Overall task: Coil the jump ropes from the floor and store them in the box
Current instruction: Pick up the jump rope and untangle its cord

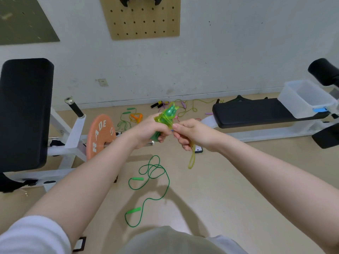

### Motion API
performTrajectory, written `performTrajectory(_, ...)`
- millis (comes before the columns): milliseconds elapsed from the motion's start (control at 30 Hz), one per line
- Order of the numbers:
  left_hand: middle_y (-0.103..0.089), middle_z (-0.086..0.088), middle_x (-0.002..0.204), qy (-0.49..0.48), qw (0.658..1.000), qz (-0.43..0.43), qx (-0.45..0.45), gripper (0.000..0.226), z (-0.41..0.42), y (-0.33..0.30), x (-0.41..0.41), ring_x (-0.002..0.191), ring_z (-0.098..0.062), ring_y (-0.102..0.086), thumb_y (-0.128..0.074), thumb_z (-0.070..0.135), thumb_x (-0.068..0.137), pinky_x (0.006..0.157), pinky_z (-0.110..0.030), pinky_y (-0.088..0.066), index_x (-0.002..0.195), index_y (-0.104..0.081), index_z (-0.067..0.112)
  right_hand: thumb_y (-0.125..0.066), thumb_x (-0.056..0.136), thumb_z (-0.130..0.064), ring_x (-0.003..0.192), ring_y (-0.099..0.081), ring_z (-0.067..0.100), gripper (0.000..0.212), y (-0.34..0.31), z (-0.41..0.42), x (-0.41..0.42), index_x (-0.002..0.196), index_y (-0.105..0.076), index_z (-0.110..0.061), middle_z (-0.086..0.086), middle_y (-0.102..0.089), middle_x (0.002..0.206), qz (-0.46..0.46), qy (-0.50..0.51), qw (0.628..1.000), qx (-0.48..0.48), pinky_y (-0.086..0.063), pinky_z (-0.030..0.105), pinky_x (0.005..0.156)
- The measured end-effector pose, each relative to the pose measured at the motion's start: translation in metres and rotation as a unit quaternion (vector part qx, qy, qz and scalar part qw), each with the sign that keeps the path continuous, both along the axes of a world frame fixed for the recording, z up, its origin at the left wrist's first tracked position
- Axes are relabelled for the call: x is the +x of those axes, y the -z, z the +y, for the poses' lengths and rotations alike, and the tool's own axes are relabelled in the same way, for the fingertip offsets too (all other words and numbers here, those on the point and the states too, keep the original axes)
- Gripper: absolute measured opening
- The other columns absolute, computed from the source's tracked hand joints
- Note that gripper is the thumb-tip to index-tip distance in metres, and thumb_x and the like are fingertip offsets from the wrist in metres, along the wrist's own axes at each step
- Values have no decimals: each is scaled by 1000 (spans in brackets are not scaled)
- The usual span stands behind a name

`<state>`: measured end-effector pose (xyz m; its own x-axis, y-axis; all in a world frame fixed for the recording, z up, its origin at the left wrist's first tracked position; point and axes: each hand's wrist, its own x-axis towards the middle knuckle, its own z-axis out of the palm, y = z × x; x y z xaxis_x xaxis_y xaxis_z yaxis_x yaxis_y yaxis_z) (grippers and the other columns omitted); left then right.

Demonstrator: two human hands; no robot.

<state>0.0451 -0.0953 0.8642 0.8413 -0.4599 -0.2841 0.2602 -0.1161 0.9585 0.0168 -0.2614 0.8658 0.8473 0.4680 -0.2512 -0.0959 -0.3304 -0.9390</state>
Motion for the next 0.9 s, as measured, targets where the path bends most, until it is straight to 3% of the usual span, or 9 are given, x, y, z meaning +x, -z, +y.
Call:
performTrajectory(100,-44,2,54,55,997,5,-50,39,5,-11,-6,42,-9,-32,-64,5,51,43,-18,-27,88,-52,11,-39,99,-29,37,-29,8,42,9,-15,2,59,-43,-15,-8,-32,44,45,-74,996,-10,-25,19,42)
performTrajectory(233,-42,8,53,126,991,28,-34,66,4,-11,-15,42,-6,-33,-88,40,42,41,-15,-27,88,-49,14,-43,98,-26,41,-24,7,39,9,-20,5,60,-45,-15,-10,-31,45,46,-124,989,-72,-20,18,43)
performTrajectory(333,-43,8,53,157,985,-6,73,47,2,-15,-26,41,-7,-36,-79,45,59,42,-18,-26,82,-51,15,-51,95,-27,48,-28,10,33,6,-25,11,63,-53,-17,-3,-34,53,-36,-145,968,-200,-25,20,48)
performTrajectory(400,-47,9,57,204,937,-109,261,28,-4,-21,-32,47,-9,-42,-71,37,77,47,-22,-31,80,-52,16,-55,90,-23,61,-37,17,24,3,-25,16,67,-57,-15,6,-44,65,-103,-181,934,-291,-32,28,59)
performTrajectory(467,-47,9,62,236,850,-226,413,28,-12,-24,-36,59,-13,-48,-67,39,80,54,-26,-33,71,-45,24,-54,91,-20,71,-44,21,20,-3,-20,20,79,-61,-6,14,-52,76,-165,-208,892,-366,-37,32,66)
performTrajectory(600,-45,4,68,247,724,-313,563,35,-18,-25,-37,73,-25,-48,-61,50,75,58,-28,-34,83,-46,20,-49,94,-28,77,-51,24,21,-33,-8,20,98,-63,-13,5,-54,80,-264,-220,823,-453,-33,28,60)
performTrajectory(667,-47,0,75,247,699,-310,596,45,-15,-23,-37,77,-26,-48,-59,52,75,61,-29,-35,102,-46,19,-47,95,-26,76,-47,22,22,-44,-5,16,101,-62,-12,1,-48,74,-296,-235,804,-459,-26,27,53)
performTrajectory(767,-54,0,87,226,765,-263,543,40,-10,-23,-34,84,-23,-54,-57,47,81,64,-26,-39,114,-47,27,-44,97,-24,76,-39,21,23,-49,0,5,105,-62,-12,2,-42,75,-345,-221,784,-467,-20,29,49)
performTrajectory(900,-52,1,64,140,906,-128,378,28,1,-18,-32,46,-12,-47,-58,32,88,43,-20,-37,113,-53,23,-45,92,-7,72,-44,23,22,-46,0,1,106,-62,-12,8,-55,81,-351,-218,806,-423,-29,27,59)
